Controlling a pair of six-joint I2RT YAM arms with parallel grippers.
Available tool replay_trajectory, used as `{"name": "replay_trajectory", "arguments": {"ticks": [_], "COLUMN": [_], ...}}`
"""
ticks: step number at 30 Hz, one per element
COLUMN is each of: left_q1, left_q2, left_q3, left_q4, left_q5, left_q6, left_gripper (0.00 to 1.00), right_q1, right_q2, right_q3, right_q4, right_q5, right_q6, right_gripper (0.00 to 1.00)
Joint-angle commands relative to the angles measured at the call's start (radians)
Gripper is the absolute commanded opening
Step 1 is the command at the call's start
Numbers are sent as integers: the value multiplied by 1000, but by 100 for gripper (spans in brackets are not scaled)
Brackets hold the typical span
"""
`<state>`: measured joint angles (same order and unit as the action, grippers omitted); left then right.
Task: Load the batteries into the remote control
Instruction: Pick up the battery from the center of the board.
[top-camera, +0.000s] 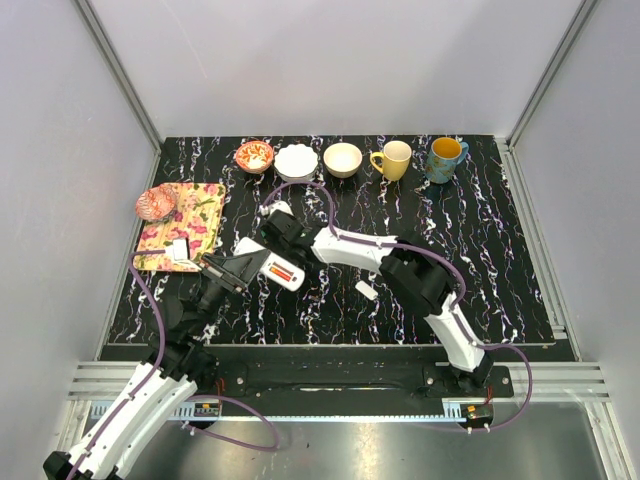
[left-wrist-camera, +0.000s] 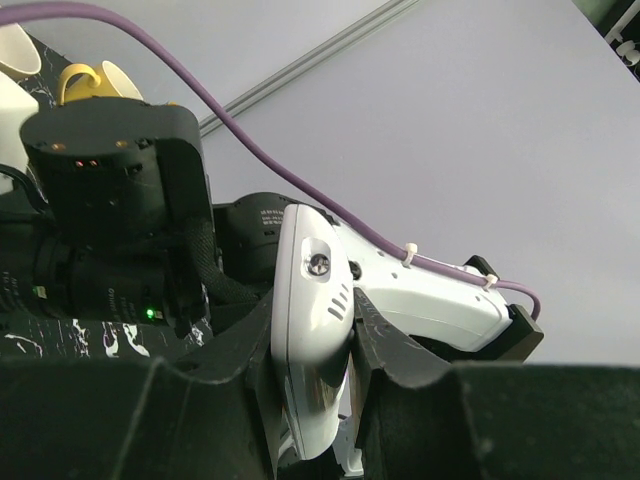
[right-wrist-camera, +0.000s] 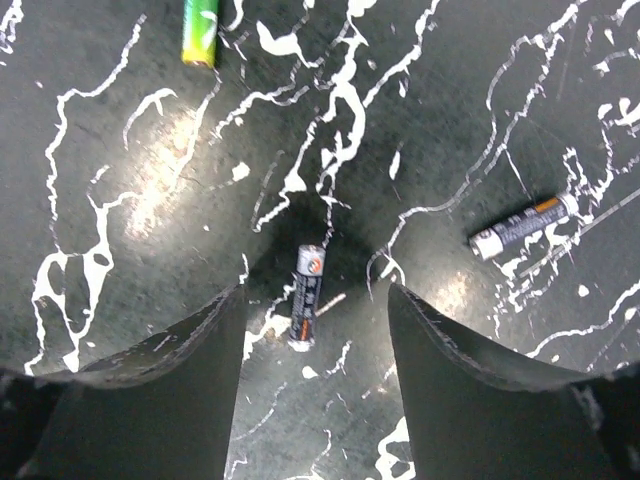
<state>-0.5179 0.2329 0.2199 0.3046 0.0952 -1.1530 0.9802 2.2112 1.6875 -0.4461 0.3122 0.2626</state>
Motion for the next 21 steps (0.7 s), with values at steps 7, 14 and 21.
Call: {"name": "replay_trajectory", "arguments": {"ticks": [7, 14, 21], "left_q1": [5, 6, 5], "left_q2": [-6, 0, 5], "left_q3": [-1, -10, -14], "left_q4": [71, 82, 91], "left_q5": [20, 20, 21], "left_q6": [-11, -14, -16], "left_gripper": [0, 0, 0], "right_q1": [-52, -60, -57], "right_q2": [74, 102, 122], "right_q3": [126, 170, 192], "right_q4": [-59, -89, -106], "right_q5": [-117, -122, -136], "right_q6": [-8, -29, -29], "right_gripper": [54, 43, 40]}}
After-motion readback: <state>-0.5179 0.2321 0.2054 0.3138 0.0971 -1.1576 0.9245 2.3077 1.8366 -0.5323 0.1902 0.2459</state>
